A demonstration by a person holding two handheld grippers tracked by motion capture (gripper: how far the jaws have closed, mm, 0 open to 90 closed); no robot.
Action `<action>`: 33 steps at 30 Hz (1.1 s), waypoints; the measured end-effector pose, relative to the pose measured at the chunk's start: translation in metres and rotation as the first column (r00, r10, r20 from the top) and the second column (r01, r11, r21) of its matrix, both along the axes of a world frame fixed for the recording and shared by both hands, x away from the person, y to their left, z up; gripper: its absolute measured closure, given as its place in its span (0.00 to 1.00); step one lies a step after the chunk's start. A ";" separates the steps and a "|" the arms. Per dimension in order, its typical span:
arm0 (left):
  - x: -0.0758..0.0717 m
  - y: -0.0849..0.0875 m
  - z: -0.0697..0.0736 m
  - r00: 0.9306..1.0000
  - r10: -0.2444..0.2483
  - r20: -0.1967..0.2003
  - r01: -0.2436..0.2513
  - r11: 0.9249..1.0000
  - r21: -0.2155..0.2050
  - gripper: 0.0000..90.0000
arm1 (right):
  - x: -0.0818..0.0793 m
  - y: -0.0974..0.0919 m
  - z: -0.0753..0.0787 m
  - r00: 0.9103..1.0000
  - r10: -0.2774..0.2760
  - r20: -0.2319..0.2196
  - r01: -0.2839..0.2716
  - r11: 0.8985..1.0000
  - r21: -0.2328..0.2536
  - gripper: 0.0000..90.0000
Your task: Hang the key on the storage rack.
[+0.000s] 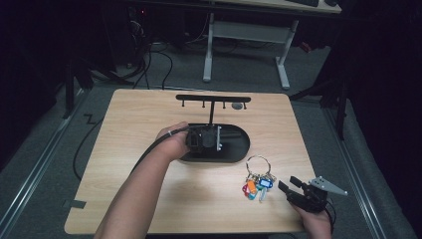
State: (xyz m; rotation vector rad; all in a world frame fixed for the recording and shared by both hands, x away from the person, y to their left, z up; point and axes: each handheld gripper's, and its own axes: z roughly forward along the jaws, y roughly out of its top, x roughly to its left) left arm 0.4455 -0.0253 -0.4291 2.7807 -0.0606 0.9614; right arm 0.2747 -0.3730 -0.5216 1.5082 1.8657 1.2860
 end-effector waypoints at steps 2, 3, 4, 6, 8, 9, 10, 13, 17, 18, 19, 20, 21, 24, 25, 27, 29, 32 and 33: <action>0.003 -0.002 -0.005 1.000 -0.003 0.010 0.003 1.000 0.006 0.82 | 0.000 0.000 -0.001 1.000 0.002 0.000 -0.002 1.000 0.005 0.43; 0.004 -0.003 -0.007 1.000 -0.002 0.016 0.001 1.000 0.014 0.82 | 0.000 0.000 -0.001 1.000 0.001 -0.004 -0.001 1.000 0.010 0.43; 0.006 -0.004 -0.009 1.000 -0.002 0.022 0.001 1.000 0.015 0.82 | 0.001 0.000 -0.001 1.000 0.001 -0.006 -0.001 1.000 0.014 0.43; 0.011 -0.005 -0.013 0.999 0.008 0.034 -0.008 1.000 0.009 0.82 | 0.001 -0.001 -0.002 1.000 0.002 -0.007 -0.002 1.000 0.021 0.43; 0.015 -0.007 -0.017 0.999 0.019 0.034 -0.019 1.000 0.006 0.82 | 0.001 -0.001 -0.001 1.000 0.005 -0.005 -0.005 1.000 0.025 0.43; 0.016 -0.008 -0.019 0.999 0.018 0.040 -0.018 1.000 0.009 0.82 | 0.000 -0.001 -0.002 1.000 0.006 -0.005 -0.006 1.000 0.026 0.43; 0.018 -0.008 -0.021 0.999 0.015 0.045 -0.016 1.000 0.014 0.82 | 0.000 0.000 -0.002 1.000 0.009 -0.006 -0.009 1.000 0.026 0.43; 0.022 -0.009 -0.025 0.998 0.026 0.052 -0.027 1.000 0.009 0.82 | 0.002 -0.001 -0.002 1.000 0.014 -0.005 -0.014 0.999 0.029 0.43; 0.027 -0.009 -0.028 0.998 0.028 0.060 -0.029 0.999 0.014 0.82 | 0.002 -0.001 -0.003 1.000 0.014 -0.010 -0.014 0.999 0.034 0.43; 0.028 -0.008 -0.030 0.998 0.027 0.060 -0.028 1.000 0.010 0.82 | 0.002 -0.001 -0.003 1.000 0.014 -0.011 -0.014 0.999 0.036 0.43; 0.028 -0.008 -0.030 0.998 0.026 0.058 -0.026 1.000 0.015 0.82 | 0.002 -0.002 -0.003 1.000 0.014 -0.011 -0.014 0.999 0.037 0.43; 0.028 -0.008 -0.031 0.998 0.022 0.061 -0.023 1.000 0.018 0.82 | 0.002 -0.002 -0.003 1.000 0.013 -0.013 -0.012 0.999 0.039 0.43; 0.028 -0.008 -0.032 0.998 0.018 0.065 -0.019 1.000 0.017 0.82 | 0.002 -0.002 -0.003 1.000 0.015 -0.016 -0.015 0.999 0.039 0.43; 0.028 -0.007 -0.037 0.998 0.010 0.068 -0.012 0.999 0.030 0.82 | 0.002 -0.002 -0.003 1.000 0.019 -0.020 -0.018 0.999 0.038 0.43; 0.028 -0.006 -0.039 0.998 0.008 0.070 -0.010 1.000 0.030 0.82 | 0.002 -0.002 -0.003 1.000 0.020 -0.017 -0.019 0.999 0.036 0.43; 0.028 -0.005 -0.042 0.997 0.002 0.072 -0.005 0.999 0.034 0.82 | 0.002 -0.002 -0.003 1.000 0.020 -0.017 -0.019 0.999 0.035 0.43; 0.027 -0.004 -0.047 0.997 -0.005 0.072 0.003 0.999 0.040 0.81 | 0.002 -0.002 -0.004 1.000 0.020 -0.020 -0.019 0.999 0.031 0.43; 0.026 -0.004 -0.048 0.998 0.001 0.067 -0.004 0.999 0.041 0.81 | 0.003 -0.001 -0.004 1.000 0.014 -0.026 -0.014 1.000 0.028 0.43; 0.025 -0.005 -0.048 0.998 0.000 0.069 -0.004 0.999 0.050 0.81 | 0.003 -0.001 -0.004 1.000 0.013 -0.025 -0.013 1.000 0.027 0.43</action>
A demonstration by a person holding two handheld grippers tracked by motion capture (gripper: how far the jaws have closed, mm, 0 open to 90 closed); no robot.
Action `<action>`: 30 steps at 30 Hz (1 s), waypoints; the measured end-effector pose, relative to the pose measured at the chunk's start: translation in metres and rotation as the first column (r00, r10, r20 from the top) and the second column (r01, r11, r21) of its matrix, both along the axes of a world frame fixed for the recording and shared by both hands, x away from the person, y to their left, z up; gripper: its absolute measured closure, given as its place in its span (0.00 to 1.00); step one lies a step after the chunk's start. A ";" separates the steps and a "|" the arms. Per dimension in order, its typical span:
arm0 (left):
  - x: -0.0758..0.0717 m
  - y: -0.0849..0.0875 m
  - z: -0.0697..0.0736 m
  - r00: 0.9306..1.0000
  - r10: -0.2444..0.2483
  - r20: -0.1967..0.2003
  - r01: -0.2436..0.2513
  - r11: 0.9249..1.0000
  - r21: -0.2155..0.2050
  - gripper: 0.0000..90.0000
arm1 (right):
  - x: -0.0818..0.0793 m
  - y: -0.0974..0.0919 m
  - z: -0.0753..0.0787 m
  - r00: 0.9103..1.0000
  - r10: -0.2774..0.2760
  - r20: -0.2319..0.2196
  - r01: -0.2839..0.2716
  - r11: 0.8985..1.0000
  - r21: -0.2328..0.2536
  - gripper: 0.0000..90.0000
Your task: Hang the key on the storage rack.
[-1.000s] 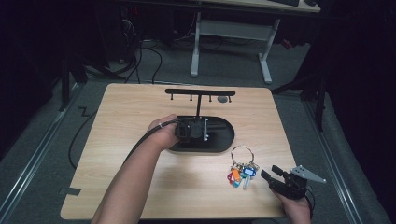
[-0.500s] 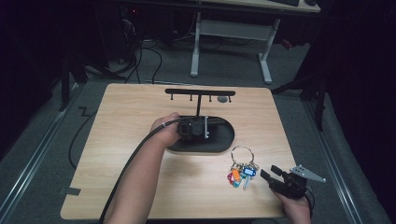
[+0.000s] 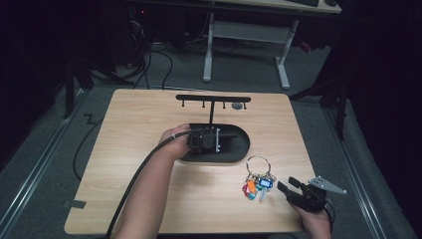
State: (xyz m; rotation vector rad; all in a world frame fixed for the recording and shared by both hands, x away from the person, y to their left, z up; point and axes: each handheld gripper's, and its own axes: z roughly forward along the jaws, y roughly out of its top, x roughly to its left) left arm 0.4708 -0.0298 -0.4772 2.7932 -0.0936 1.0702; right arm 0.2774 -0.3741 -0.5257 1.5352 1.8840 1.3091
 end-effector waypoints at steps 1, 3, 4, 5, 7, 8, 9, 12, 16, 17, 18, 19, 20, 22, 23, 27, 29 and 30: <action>-0.001 0.000 -0.001 1.000 -0.001 0.000 0.001 1.000 0.001 0.81 | 0.000 0.000 0.000 1.000 -0.001 0.000 0.001 1.000 -0.001 0.43; -0.002 -0.001 -0.002 1.000 0.003 -0.009 -0.003 1.000 0.008 0.80 | 0.000 0.000 0.000 1.000 0.001 0.000 -0.001 1.000 -0.003 0.43; -0.002 -0.001 -0.003 1.000 0.002 -0.013 -0.002 1.000 0.011 0.79 | -0.001 0.001 0.000 1.000 -0.001 -0.003 0.001 1.000 -0.002 0.43; -0.003 -0.002 -0.005 1.000 0.006 -0.026 -0.005 1.000 0.024 0.77 | -0.001 0.001 0.000 1.000 0.000 -0.003 0.000 1.000 -0.003 0.43; -0.004 -0.004 -0.007 0.999 0.010 -0.037 -0.009 0.999 0.031 0.75 | -0.001 0.001 0.000 1.000 0.002 -0.006 -0.002 1.000 -0.007 0.43; -0.005 -0.004 -0.007 0.999 0.011 -0.040 -0.010 0.999 0.036 0.74 | -0.001 0.002 -0.001 1.000 0.002 -0.013 -0.002 1.000 -0.006 0.43; -0.006 -0.004 -0.007 0.999 0.011 -0.045 -0.009 0.999 0.040 0.73 | 0.000 0.002 -0.001 1.000 0.003 -0.015 -0.003 1.000 -0.010 0.44; -0.009 -0.004 -0.008 0.997 0.009 -0.082 -0.005 0.999 0.040 0.69 | 0.000 0.002 -0.001 1.000 0.003 -0.016 -0.003 1.000 -0.012 0.44; -0.011 -0.003 -0.007 0.994 0.005 -0.107 -0.001 0.999 0.035 0.68 | -0.001 0.002 -0.001 1.000 0.003 -0.016 -0.003 1.000 -0.012 0.44; -0.012 -0.002 -0.007 0.994 0.010 -0.112 -0.008 1.000 0.025 0.68 | -0.001 0.002 -0.001 1.000 0.002 -0.018 -0.002 1.000 -0.011 0.44; -0.012 -0.001 -0.007 0.993 0.012 -0.114 -0.009 1.000 0.024 0.68 | -0.001 0.001 -0.001 1.000 0.003 -0.016 -0.003 1.000 -0.013 0.44; -0.013 -0.001 -0.006 0.994 0.009 -0.111 -0.006 1.000 0.027 0.67 | -0.001 0.001 -0.001 1.000 0.002 -0.017 -0.002 1.000 -0.013 0.44; -0.014 0.000 -0.006 0.993 0.014 -0.116 -0.011 1.000 0.021 0.68 | -0.001 0.001 -0.001 1.000 0.000 -0.018 -0.001 1.000 -0.013 0.44; -0.014 0.000 -0.005 0.993 0.014 -0.115 -0.011 1.000 0.025 0.67 | -0.001 0.001 -0.001 1.000 -0.001 -0.019 0.000 1.000 -0.013 0.44; -0.015 0.000 -0.004 0.994 0.013 -0.113 -0.010 0.999 0.030 0.67 | -0.001 0.001 -0.001 1.000 -0.001 -0.018 0.000 1.000 -0.013 0.44; -0.021 0.004 0.005 0.992 0.012 -0.126 -0.011 1.000 0.009 0.67 | 0.000 0.001 -0.001 1.000 -0.004 -0.018 0.004 1.000 -0.012 0.44; -0.023 0.006 0.008 0.992 0.014 -0.127 -0.014 1.000 -0.004 0.69 | 0.000 0.000 -0.002 1.000 -0.005 -0.020 0.005 1.000 -0.012 0.44; -0.024 0.007 0.009 0.991 0.016 -0.130 -0.019 1.000 -0.015 0.68 | 0.000 0.001 -0.002 1.000 -0.003 -0.021 0.003 1.000 -0.015 0.44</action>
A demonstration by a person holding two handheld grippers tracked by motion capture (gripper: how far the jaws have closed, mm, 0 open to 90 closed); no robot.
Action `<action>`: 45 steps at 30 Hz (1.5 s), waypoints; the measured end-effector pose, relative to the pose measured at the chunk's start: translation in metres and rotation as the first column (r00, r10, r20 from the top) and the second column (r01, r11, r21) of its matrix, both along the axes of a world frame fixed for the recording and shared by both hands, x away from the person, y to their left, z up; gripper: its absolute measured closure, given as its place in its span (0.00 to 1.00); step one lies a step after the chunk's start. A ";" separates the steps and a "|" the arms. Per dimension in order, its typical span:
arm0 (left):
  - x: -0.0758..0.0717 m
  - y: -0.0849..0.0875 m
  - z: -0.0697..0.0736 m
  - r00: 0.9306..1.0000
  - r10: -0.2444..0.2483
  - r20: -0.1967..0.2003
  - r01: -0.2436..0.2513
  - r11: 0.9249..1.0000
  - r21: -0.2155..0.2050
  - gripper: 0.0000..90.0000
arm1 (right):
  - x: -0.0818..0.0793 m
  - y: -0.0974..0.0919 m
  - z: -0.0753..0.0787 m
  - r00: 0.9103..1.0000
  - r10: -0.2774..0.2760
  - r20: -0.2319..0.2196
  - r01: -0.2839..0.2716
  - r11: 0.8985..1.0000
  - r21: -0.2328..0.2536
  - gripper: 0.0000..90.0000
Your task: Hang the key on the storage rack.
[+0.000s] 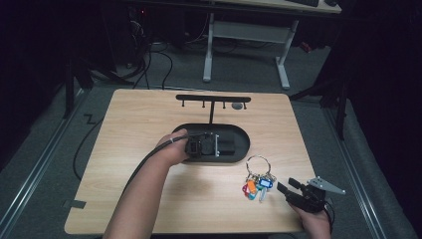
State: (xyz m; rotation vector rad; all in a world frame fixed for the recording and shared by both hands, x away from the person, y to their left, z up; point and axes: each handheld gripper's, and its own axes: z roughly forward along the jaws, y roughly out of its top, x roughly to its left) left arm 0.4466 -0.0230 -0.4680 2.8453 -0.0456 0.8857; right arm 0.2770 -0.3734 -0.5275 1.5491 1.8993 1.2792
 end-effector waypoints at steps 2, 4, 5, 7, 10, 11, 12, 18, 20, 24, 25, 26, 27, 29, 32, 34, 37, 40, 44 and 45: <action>-0.003 0.002 0.003 1.000 0.003 -0.007 -0.003 1.000 -0.026 0.68 | -0.001 0.001 0.001 1.000 0.000 0.005 0.000 1.000 -0.003 0.44; -0.007 0.005 0.006 1.000 0.018 -0.018 -0.019 0.998 -0.061 0.68 | -0.002 0.001 0.002 1.000 0.000 0.011 0.000 1.000 -0.006 0.44; -0.008 0.007 0.007 0.999 0.027 -0.029 -0.030 0.996 -0.085 0.69 | -0.002 0.001 0.002 1.000 0.001 0.009 -0.001 1.000 -0.007 0.44; -0.011 0.010 0.009 0.998 0.042 -0.043 -0.047 0.991 -0.122 0.69 | -0.002 0.002 0.001 1.000 0.001 0.004 -0.001 1.000 -0.003 0.44; -0.015 0.017 0.010 0.995 0.076 -0.067 -0.086 0.983 -0.160 0.69 | -0.001 0.002 0.001 1.000 0.010 0.009 -0.010 1.000 -0.010 0.44; -0.016 0.019 0.009 0.993 0.084 -0.078 -0.096 0.981 -0.170 0.69 | -0.001 0.003 0.002 1.000 0.010 0.010 -0.010 1.000 -0.012 0.44; -0.018 0.020 0.009 0.993 0.089 -0.083 -0.102 0.980 -0.172 0.69 | -0.002 0.003 0.002 1.000 0.011 0.012 -0.011 1.000 -0.011 0.44; -0.036 0.031 0.003 0.987 0.108 -0.121 -0.134 0.963 -0.233 0.66 | -0.004 0.004 0.004 1.000 0.016 0.021 -0.015 1.000 -0.016 0.45; -0.042 0.036 0.001 0.984 0.116 -0.135 -0.148 0.954 -0.259 0.66 | -0.003 0.004 0.005 0.999 0.025 0.026 -0.025 1.000 -0.018 0.46; -0.056 0.052 0.000 0.969 0.153 -0.195 -0.213 0.917 -0.338 0.65 | -0.002 0.006 0.006 0.999 0.035 0.030 -0.034 0.999 -0.016 0.46; -0.060 0.057 0.000 0.963 0.162 -0.215 -0.233 0.901 -0.365 0.65 | -0.003 0.007 0.006 0.999 0.038 0.030 -0.037 0.999 -0.018 0.46; -0.063 0.060 -0.001 0.959 0.169 -0.226 -0.247 0.890 -0.383 0.65 | -0.003 0.007 0.006 0.999 0.040 0.030 -0.040 0.999 -0.020 0.47; -0.067 0.065 -0.002 0.954 0.176 -0.244 -0.264 0.877 -0.400 0.64 | -0.003 0.007 0.006 0.999 0.041 0.029 -0.040 0.999 -0.020 0.47; -0.075 0.076 -0.005 0.943 0.189 -0.275 -0.297 0.849 -0.437 0.64 | -0.002 0.007 0.006 0.999 0.042 0.030 -0.042 0.999 -0.021 0.47; -0.085 0.093 -0.012 0.928 0.211 -0.306 -0.343 0.806 -0.483 0.63 | -0.002 0.006 0.008 0.999 0.040 0.033 -0.039 0.999 -0.030 0.47; -0.089 0.104 -0.016 0.916 0.225 -0.331 -0.373 0.781 -0.501 0.62 | -0.003 0.006 0.008 0.999 0.039 0.034 -0.038 0.999 -0.030 0.47; -0.096 0.126 -0.022 0.893 0.236 -0.384 -0.426 0.719 -0.549 0.62 | -0.002 0.006 0.007 0.999 0.041 0.032 -0.040 0.998 -0.040 0.47; -0.104 0.144 -0.029 0.876 0.253 -0.410 -0.463 0.680 -0.568 0.60 | -0.002 0.006 0.007 0.999 0.034 0.028 -0.033 0.999 -0.043 0.47; -0.119 0.173 -0.042 0.841 0.317 -0.438 -0.533 0.622 -0.574 0.58 | -0.003 0.005 0.007 0.999 0.030 0.024 -0.029 0.999 -0.045 0.49; -0.121 0.178 -0.044 0.834 0.331 -0.442 -0.547 0.606 -0.577 0.58 | -0.003 0.006 0.008 0.999 0.029 0.023 -0.028 0.999 -0.044 0.49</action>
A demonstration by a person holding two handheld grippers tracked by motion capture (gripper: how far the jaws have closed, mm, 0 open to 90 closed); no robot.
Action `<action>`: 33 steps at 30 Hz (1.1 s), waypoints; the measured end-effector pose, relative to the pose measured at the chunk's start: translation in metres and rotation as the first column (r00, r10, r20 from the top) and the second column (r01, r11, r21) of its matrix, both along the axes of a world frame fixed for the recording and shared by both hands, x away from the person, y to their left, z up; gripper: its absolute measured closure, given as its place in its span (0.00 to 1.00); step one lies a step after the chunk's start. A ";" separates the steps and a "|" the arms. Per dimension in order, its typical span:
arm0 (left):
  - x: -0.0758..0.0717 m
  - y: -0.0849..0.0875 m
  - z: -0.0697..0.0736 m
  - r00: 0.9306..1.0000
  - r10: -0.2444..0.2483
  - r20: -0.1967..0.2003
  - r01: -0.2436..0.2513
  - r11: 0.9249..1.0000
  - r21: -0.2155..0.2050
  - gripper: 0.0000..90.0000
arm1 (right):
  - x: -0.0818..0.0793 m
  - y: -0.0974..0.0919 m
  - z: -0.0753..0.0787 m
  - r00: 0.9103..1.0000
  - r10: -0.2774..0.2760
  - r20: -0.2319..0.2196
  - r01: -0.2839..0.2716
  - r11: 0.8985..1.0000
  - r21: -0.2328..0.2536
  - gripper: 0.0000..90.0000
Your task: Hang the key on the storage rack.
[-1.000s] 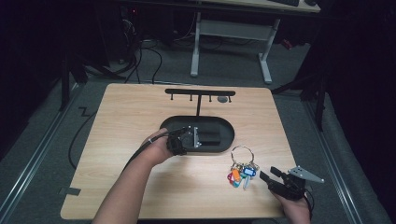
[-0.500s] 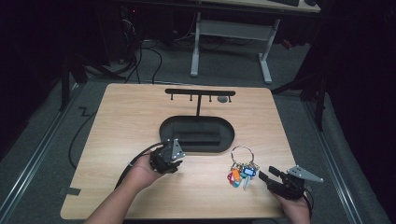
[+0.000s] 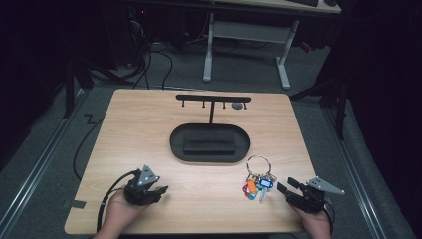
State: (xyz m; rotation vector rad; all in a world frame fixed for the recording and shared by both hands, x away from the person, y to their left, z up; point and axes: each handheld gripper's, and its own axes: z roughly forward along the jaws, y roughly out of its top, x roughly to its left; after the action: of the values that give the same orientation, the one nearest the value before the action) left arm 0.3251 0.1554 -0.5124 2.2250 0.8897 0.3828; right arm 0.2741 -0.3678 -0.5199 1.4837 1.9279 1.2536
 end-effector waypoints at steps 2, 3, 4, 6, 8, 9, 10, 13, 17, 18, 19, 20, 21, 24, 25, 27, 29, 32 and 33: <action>-0.011 0.015 -0.007 0.999 0.053 0.013 -0.053 0.998 -0.035 0.57 | 0.000 0.001 0.001 1.000 0.001 0.001 -0.001 1.000 -0.003 0.50; -0.017 0.020 -0.009 0.997 0.066 0.027 -0.065 0.996 -0.059 0.57 | 0.000 0.001 0.001 1.000 0.005 0.001 -0.005 1.000 -0.006 0.50; -0.025 0.027 -0.012 0.995 0.081 0.054 -0.075 0.992 -0.105 0.57 | 0.000 0.002 0.001 1.000 0.008 0.002 -0.008 1.000 -0.008 0.50; -0.038 0.037 -0.006 0.993 0.083 0.079 -0.071 0.988 -0.139 0.59 | 0.000 0.003 0.001 1.000 0.014 0.002 -0.014 1.000 -0.012 0.51; -0.045 0.043 0.003 0.986 0.091 0.139 -0.068 0.985 -0.161 0.54 | 0.001 0.004 0.000 1.000 0.013 -0.006 -0.013 1.000 -0.016 0.51; -0.045 0.045 0.004 0.985 0.094 0.141 -0.069 0.983 -0.173 0.54 | 0.001 0.005 0.000 1.000 0.012 -0.009 -0.013 1.000 -0.020 0.51; -0.044 0.047 0.003 0.988 0.097 0.123 -0.073 0.980 -0.187 0.53 | 0.002 0.006 -0.001 1.000 0.014 -0.013 -0.014 1.000 -0.022 0.51; -0.038 0.048 -0.004 0.993 0.092 0.069 -0.077 0.978 -0.194 0.50 | 0.003 0.011 0.001 0.999 0.016 -0.028 -0.016 1.000 -0.012 0.52; -0.027 0.045 -0.011 0.997 0.072 0.029 -0.066 0.984 -0.167 0.45 | 0.004 0.023 0.006 0.998 0.029 -0.047 -0.031 0.998 -0.048 0.56; -0.025 0.045 -0.011 0.998 0.064 0.022 -0.059 0.985 -0.165 0.44 | 0.005 0.026 0.008 0.998 0.035 -0.051 -0.039 0.997 -0.065 0.56; -0.023 0.044 -0.011 0.998 0.055 0.020 -0.051 0.985 -0.164 0.42 | 0.007 0.029 0.010 0.998 0.038 -0.055 -0.043 0.995 -0.085 0.56; -0.023 0.043 -0.011 0.999 0.049 0.020 -0.045 0.985 -0.164 0.41 | 0.009 0.032 0.012 0.997 0.043 -0.059 -0.048 0.994 -0.100 0.56; -0.023 0.042 -0.011 0.999 0.046 0.020 -0.042 0.986 -0.159 0.40 | 0.010 0.035 0.013 0.997 0.044 -0.067 -0.051 0.993 -0.109 0.55; -0.024 0.043 -0.010 0.999 0.037 0.019 -0.033 0.983 -0.180 0.39 | 0.016 0.046 0.020 0.994 0.062 -0.091 -0.075 0.986 -0.152 0.53; -0.024 0.042 -0.010 0.999 0.034 0.019 -0.030 0.983 -0.180 0.38 | 0.020 0.052 0.024 0.992 0.069 -0.102 -0.086 0.981 -0.172 0.53; -0.026 0.042 -0.010 0.999 0.027 0.028 -0.022 0.986 -0.166 0.38 | 0.023 0.060 0.028 0.991 0.076 -0.114 -0.098 0.976 -0.196 0.50; -0.028 0.040 -0.010 0.999 0.016 0.046 -0.009 0.990 -0.143 0.38 | 0.026 0.067 0.031 0.988 0.079 -0.132 -0.106 0.971 -0.214 0.48; -0.031 0.037 -0.006 0.997 -0.002 0.077 0.011 0.993 -0.115 0.37 | 0.032 0.075 0.032 0.979 0.090 -0.182 -0.132 0.964 -0.229 0.47; -0.031 0.037 -0.005 0.997 -0.002 0.082 0.012 0.993 -0.117 0.36 | 0.034 0.077 0.034 0.974 0.092 -0.206 -0.140 0.963 -0.230 0.46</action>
State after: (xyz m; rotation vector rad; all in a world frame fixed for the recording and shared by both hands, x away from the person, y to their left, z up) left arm 0.2939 0.1925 -0.5175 2.0890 0.8387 0.4051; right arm 0.3085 -0.2913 -0.4856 1.4257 2.2337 0.9041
